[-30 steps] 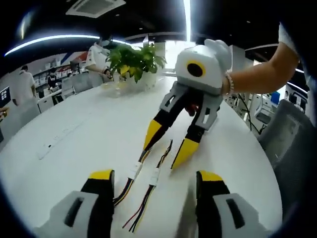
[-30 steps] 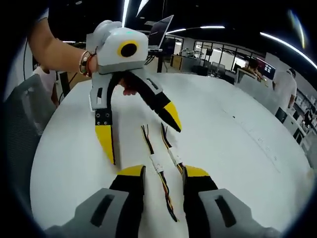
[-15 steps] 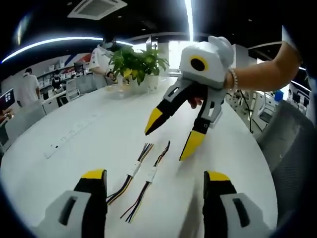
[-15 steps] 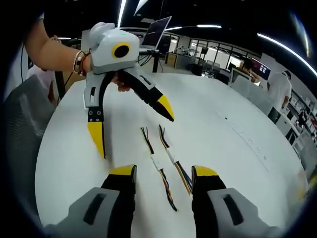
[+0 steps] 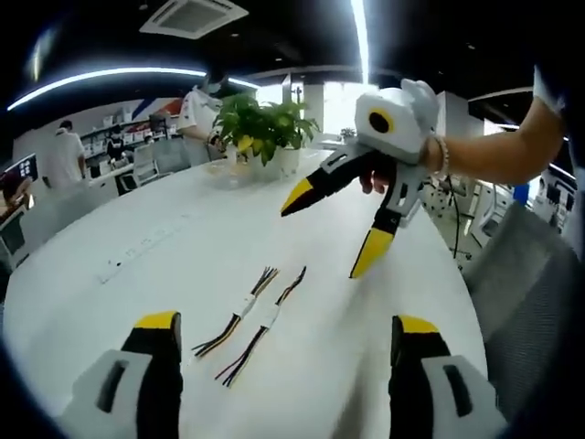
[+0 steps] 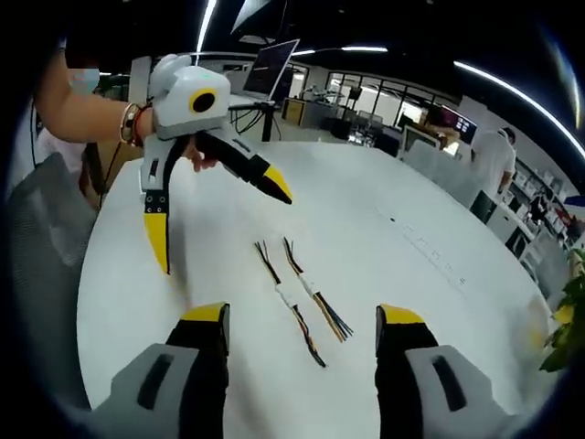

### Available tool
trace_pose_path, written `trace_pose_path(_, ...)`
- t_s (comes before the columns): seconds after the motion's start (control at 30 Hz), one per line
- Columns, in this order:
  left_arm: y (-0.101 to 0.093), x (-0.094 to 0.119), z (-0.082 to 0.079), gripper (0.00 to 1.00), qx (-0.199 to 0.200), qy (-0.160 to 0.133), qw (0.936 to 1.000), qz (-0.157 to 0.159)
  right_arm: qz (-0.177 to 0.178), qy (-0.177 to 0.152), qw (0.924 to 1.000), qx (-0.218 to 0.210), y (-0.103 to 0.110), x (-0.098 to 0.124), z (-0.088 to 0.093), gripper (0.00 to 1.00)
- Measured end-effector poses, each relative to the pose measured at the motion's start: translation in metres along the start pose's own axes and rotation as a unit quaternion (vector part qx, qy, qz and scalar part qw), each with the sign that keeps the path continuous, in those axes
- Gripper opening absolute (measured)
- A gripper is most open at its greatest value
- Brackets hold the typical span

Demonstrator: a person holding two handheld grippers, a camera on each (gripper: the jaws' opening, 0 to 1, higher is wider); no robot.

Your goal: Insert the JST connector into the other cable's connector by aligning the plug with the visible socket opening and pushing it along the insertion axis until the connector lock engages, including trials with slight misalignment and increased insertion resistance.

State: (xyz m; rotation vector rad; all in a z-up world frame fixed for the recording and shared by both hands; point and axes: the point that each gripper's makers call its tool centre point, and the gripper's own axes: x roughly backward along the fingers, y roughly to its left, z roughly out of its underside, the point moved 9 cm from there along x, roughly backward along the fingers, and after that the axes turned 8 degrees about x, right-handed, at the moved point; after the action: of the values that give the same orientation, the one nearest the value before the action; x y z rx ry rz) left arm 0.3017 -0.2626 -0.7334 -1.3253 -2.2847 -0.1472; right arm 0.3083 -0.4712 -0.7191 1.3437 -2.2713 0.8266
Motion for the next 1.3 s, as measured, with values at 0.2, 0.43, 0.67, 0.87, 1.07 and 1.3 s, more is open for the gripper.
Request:
trace_pose_path(0.2,-0.008,0.019,0.000,0.99,0.013,-0.013,0.9996,-0.019,0.035,-0.006,0.9991,-0.023,0.004,0.016,-0.001,0.78)
trace_pose_path(0.43,-0.017,0.038,-0.004,0.99,0.026,-0.041,0.9977,-0.047,0.067,-0.015,0.9971,-0.032,0.012,0.039,-0.006,0.82)
trace_pose_path(0.67,-0.024,0.061,-0.008,0.99,0.038,-0.069,0.9945,-0.069,0.099,-0.025,0.9935,-0.052,0.017,0.062,-0.010,0.91)
trace_pose_path(0.87,-0.032,0.082,-0.009,0.99,0.040,-0.082,0.9915,-0.093,0.121,-0.028,0.9909,-0.053,0.025,0.079,-0.010,0.92)
trace_pose_path(1.07,-0.051,0.106,-0.011,0.99,0.027,-0.100,0.9890,-0.105,0.155,-0.038,0.9856,-0.056,0.036,0.102,-0.015,0.92)
trace_pose_path(1.3,-0.066,0.134,-0.006,0.99,0.048,-0.131,0.9827,-0.122,0.204,-0.045,0.9754,-0.070,0.051,0.124,-0.010,0.95)
